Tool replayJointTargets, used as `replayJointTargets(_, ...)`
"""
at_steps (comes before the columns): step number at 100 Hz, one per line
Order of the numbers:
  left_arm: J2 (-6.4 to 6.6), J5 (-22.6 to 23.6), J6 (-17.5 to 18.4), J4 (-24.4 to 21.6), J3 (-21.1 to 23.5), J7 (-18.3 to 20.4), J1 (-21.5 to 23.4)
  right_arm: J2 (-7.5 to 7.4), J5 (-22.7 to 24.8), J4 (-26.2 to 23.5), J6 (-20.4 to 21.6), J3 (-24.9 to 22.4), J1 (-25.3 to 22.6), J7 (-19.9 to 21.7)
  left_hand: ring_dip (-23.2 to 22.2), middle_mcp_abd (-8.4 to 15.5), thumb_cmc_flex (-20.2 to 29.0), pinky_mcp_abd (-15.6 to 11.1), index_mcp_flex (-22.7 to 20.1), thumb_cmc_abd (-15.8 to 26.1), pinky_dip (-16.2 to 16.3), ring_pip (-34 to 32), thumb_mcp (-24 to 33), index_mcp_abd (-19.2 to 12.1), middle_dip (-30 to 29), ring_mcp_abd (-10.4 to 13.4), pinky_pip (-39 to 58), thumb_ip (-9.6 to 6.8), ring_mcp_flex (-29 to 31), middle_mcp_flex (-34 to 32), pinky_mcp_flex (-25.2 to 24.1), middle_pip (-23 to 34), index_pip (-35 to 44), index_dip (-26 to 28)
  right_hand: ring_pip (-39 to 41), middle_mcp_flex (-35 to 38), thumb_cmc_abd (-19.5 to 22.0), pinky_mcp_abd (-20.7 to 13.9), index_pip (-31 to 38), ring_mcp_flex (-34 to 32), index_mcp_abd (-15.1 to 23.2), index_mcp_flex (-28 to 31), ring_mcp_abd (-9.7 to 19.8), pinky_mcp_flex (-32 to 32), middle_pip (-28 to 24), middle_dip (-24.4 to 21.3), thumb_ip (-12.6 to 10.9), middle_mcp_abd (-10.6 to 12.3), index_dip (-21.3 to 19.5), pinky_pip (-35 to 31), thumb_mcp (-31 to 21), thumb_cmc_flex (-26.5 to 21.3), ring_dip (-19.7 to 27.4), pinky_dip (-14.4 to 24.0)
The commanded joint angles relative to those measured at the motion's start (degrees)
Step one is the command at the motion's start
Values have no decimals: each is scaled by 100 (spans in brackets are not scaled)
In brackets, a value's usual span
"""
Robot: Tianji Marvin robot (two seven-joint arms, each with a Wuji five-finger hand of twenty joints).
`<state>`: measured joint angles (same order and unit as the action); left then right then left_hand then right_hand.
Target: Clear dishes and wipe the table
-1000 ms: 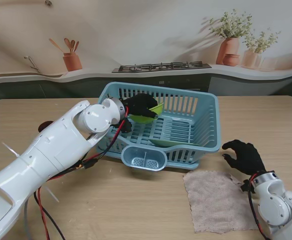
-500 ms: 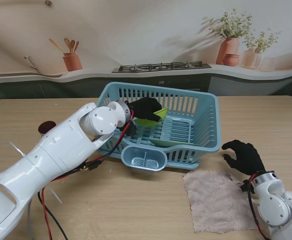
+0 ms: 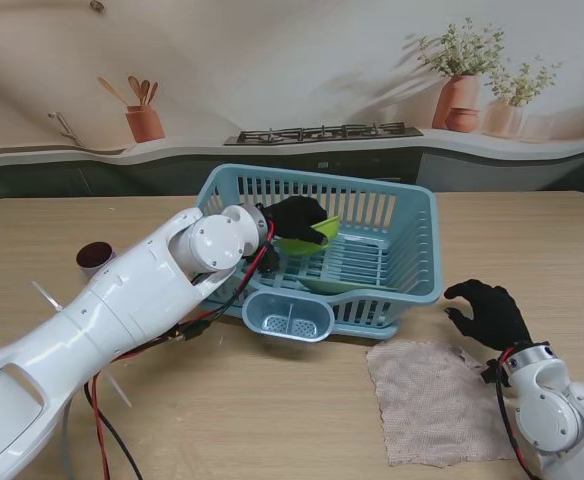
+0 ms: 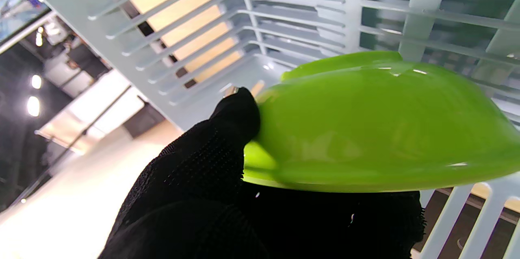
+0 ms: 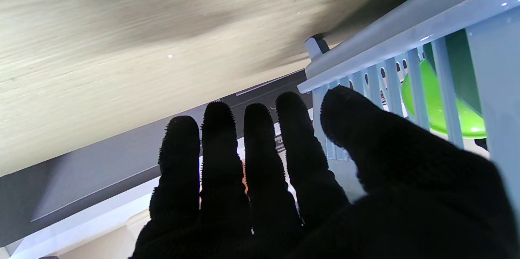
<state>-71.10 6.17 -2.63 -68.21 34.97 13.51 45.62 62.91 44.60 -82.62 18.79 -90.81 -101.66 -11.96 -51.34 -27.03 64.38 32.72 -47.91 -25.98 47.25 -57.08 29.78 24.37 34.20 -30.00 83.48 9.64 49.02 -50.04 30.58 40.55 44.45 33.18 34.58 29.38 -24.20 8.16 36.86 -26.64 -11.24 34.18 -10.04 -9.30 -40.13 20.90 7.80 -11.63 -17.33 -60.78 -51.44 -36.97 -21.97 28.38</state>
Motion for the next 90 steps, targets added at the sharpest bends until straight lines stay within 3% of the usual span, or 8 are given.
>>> replayJointTargets(1,-49,-29,-25,18,-26,54,-52,10,28,6,23,1,-25,61,98,192,599,137,-35,227,-83,75,1027,-1460,-17,-198,-5,-144,-111,-190,14,-77,457,11,-70,-45,-74,-87,-33,177,-32,78,91,82,58,-59,-204,2,-40,71,-134,137,34,31)
replayJointTargets(50,-208,-157,-336,310,-199,-5,-108,8,16,13,35,9,-16,81,1188,423,477,58,-113,353,-773,1276,890,-1515,-271,65,-1410,-229,-512,-135,-941,-1070,-33,-571,-68,-46,-73,-104,-33,173,-28,79,86,79,61,-60,-204,5,-42,77,-133,141,33,32)
replayJointTargets(90,-204,-284,-628,268,-248,147,-90,10,9,13,19,20,-16,77,1833,567,618,-239,197,537,-1312,1936,151,-1543,-547,297,-2257,-368,-1133,461,-1811,-1410,-468,-904,-71,-46,-73,-107,-34,176,-31,76,90,86,57,-59,-204,1,-42,79,-133,141,35,34)
